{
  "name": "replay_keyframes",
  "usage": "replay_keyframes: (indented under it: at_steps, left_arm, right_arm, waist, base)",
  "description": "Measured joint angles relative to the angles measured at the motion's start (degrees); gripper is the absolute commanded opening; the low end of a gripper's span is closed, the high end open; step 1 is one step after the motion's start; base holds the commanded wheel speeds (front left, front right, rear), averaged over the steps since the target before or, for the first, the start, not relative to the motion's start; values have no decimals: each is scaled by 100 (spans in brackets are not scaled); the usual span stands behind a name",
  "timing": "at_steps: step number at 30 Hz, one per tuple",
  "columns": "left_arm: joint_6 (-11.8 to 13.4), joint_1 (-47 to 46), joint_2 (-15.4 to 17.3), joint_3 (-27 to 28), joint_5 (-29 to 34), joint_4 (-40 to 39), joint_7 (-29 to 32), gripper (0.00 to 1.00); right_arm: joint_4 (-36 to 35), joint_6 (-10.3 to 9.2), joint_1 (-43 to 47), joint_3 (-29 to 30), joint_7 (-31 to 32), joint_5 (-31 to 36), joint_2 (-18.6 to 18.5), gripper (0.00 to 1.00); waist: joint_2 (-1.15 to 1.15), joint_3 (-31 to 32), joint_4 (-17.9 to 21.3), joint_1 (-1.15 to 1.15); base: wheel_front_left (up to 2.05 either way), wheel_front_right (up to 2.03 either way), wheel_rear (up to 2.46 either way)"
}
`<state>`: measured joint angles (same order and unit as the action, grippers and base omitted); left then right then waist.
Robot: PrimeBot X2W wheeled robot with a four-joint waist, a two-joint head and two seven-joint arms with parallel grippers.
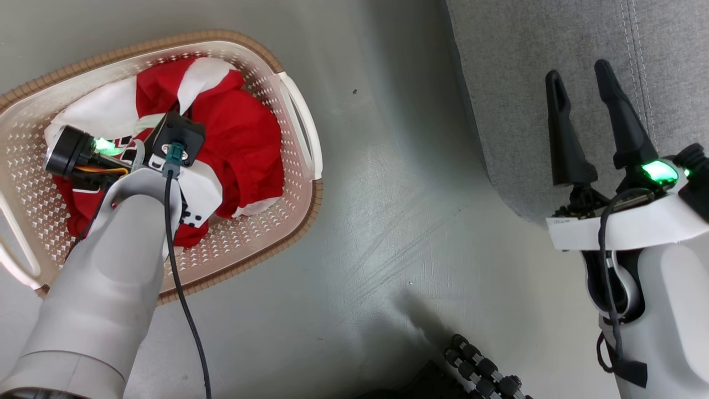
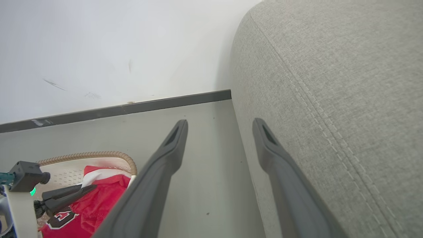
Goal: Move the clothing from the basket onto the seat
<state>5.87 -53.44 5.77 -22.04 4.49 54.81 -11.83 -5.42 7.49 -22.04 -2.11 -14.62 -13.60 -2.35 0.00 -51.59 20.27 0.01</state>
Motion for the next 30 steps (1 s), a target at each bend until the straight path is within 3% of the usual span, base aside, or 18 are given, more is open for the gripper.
replay_keyframes:
  at_steps: [17,30]
  left_arm:
    - [-183,12,167,-96,-2,-494,-241,0]
    - [-210,383,392,140,-294,-1876,-248,0]
  right_arm:
    - [269,0,-442,-120,0,323,-4,100]
    - [636,0,-790,-470,0,661,-18,100]
  waist:
    - [0,251,-285,0]
    - [0,694,-610,0]
  base:
    - [0,0,0]
    - [0,0,0]
